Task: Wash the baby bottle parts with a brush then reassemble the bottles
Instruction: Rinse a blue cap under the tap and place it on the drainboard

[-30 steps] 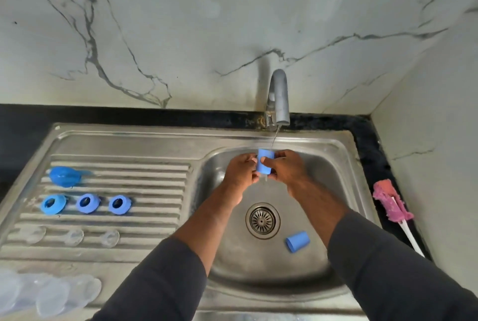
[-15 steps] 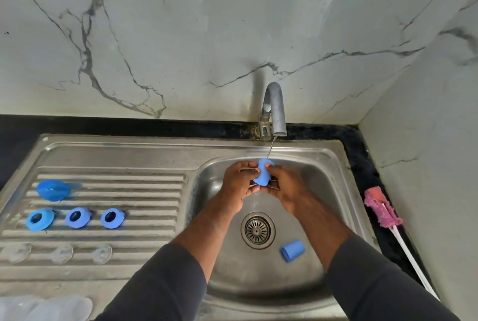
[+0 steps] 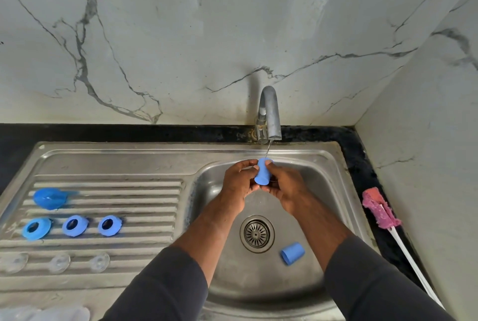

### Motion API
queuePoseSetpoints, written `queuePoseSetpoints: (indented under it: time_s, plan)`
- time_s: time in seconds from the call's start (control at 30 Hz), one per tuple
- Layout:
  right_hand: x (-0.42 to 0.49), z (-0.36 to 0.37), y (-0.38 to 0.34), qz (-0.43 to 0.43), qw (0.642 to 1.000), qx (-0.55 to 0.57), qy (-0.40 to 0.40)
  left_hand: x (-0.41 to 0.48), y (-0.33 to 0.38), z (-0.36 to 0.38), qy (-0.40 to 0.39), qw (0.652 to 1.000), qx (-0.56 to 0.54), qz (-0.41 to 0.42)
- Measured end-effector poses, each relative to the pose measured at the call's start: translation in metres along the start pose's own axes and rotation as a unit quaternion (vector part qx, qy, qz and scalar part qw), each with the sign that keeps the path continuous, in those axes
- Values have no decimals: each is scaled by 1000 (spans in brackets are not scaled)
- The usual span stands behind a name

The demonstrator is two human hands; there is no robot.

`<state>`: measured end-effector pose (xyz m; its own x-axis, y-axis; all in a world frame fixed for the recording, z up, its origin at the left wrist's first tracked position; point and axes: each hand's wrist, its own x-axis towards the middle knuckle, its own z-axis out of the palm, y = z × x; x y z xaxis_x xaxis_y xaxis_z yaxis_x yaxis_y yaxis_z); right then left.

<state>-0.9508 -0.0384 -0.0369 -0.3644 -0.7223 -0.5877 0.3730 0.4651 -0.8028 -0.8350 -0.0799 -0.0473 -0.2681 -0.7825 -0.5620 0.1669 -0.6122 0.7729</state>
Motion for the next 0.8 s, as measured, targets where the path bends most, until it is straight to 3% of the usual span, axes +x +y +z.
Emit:
queuePoseSetpoints:
  time_s: [0.13, 0.33, 0.6, 0.8]
  plan:
    - [0, -2, -4, -10, 1000, -19, 15, 3, 2, 4, 13, 1000, -16, 19]
    - [-1, -2, -9, 29, 997, 67, 13, 2, -3, 6, 18, 1000, -12, -18]
    - [4, 5, -17, 38, 997, 60, 13, 6, 4, 14, 30, 998, 22, 60]
    - [-3, 7, -26, 105, 972, 211, 4, 10, 5, 6, 67, 984, 104, 126]
